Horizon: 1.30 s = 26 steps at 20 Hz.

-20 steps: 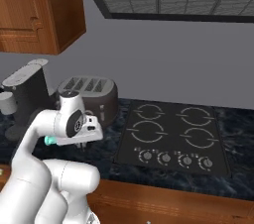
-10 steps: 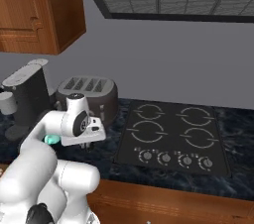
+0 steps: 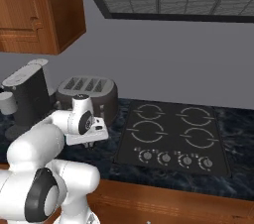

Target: Clear the mugs and bowl far away from the sink.

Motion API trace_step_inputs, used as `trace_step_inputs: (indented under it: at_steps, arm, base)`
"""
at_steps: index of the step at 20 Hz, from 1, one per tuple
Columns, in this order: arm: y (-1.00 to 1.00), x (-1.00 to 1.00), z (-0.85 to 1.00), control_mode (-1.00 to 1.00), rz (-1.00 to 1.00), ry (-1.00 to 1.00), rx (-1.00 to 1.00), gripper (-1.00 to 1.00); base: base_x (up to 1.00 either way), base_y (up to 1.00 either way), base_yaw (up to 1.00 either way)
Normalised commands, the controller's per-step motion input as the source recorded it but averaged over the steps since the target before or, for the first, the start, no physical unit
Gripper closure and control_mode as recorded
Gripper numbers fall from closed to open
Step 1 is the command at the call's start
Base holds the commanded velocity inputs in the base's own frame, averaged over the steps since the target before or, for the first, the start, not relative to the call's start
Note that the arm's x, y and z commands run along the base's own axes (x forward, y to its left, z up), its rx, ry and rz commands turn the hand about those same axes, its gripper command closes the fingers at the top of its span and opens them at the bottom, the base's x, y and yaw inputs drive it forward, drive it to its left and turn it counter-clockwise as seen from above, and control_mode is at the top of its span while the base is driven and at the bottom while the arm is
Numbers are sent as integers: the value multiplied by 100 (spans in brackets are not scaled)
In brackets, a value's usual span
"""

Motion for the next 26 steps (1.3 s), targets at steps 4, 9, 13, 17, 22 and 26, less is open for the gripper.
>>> trace_step_inputs:
  at_steps: [4,9,13,17,22,26]
  arm:
    - [0,15,-25,-100,3,1,0,100]
    - [0,4,-26,-100,1,0,0,100]
    - [0,0,-14,-100,0,0,0,-100]
    - [-2,-10,0,-100,0,-1,0,-100]
    - [-5,-29,16,-100,0,-9,0,-100]
    - [-1,-47,63,-100,0,-15,0,-100]
  base:
    - [0,0,0]
    - [0,0,0]
    - [0,0,0]
    - [0,0,0]
    - [0,0,0]
    - [0,0,0]
